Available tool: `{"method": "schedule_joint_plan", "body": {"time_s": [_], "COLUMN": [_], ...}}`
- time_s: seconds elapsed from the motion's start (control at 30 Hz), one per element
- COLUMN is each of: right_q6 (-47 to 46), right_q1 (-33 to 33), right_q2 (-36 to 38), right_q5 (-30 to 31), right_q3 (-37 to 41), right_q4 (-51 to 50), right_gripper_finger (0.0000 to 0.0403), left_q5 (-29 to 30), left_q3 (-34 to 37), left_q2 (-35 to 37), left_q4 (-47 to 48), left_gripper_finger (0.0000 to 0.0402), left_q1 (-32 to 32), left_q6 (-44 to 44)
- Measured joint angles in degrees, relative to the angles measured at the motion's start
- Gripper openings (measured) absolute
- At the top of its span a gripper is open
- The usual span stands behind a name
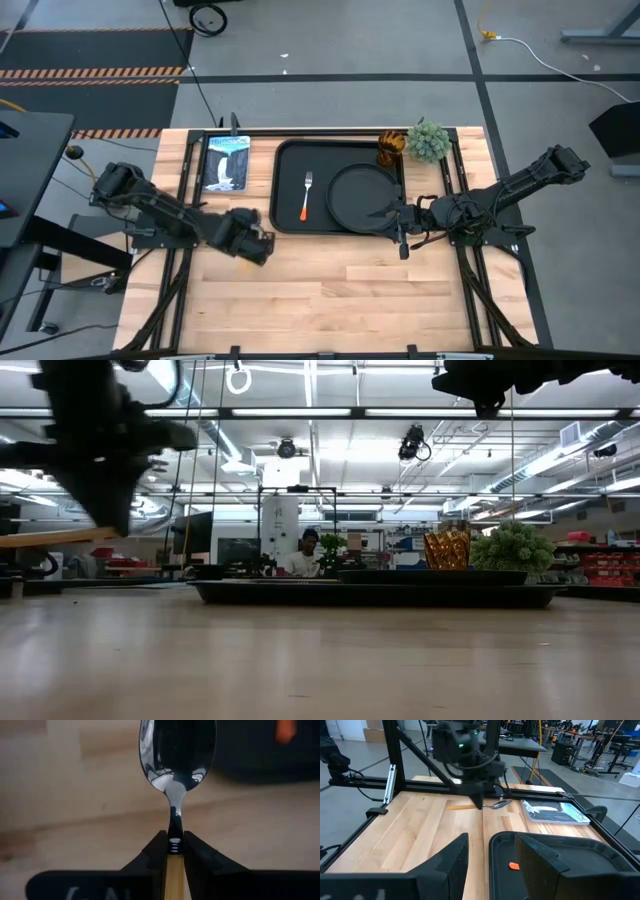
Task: Pick and place plate/cup/fork/spoon on tray
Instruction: Put the orange spoon on the black tray at the left side of the orange fork
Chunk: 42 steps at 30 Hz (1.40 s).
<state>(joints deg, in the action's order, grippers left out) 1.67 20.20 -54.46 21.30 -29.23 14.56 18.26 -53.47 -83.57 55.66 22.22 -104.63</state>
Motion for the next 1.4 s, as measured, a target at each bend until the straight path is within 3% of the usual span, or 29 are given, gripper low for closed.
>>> {"method": "schedule_joint_plan", "body": {"time_s": [0.23, 0.67, 1.03, 1.4], "right_q6": [0.0, 0.0, 0.3, 0.4], "right_q1": [0.0, 0.0, 0.0, 0.0], "right_q2": [0.0, 0.0, 0.0, 0.0], "right_q5": [-0.2, -0.4, -0.5, -0.5], "right_q3": [0.0, 0.0, 0.0, 0.0], "right_q4": [0.0, -0.2, -0.1, -0.2], "right_gripper_finger": [0.0168, 0.0168, 0.0168, 0.0168], "left_q5": [6.2, 8.6, 2.8, -0.2], "left_q3": [-1.9, -2.0, -2.0, -1.9], "left_q2": [-0.7, -3.8, -12.8, -16.0], "left_q4": [-3.5, -28.4, -33.5, -35.9], "left_gripper_finger": [0.0051, 0.0052, 0.0052, 0.0061], "left_q1": [-9.5, -27.0, -33.9, -35.9], "left_q6": [9.8, 35.3, 39.5, 42.0]}}
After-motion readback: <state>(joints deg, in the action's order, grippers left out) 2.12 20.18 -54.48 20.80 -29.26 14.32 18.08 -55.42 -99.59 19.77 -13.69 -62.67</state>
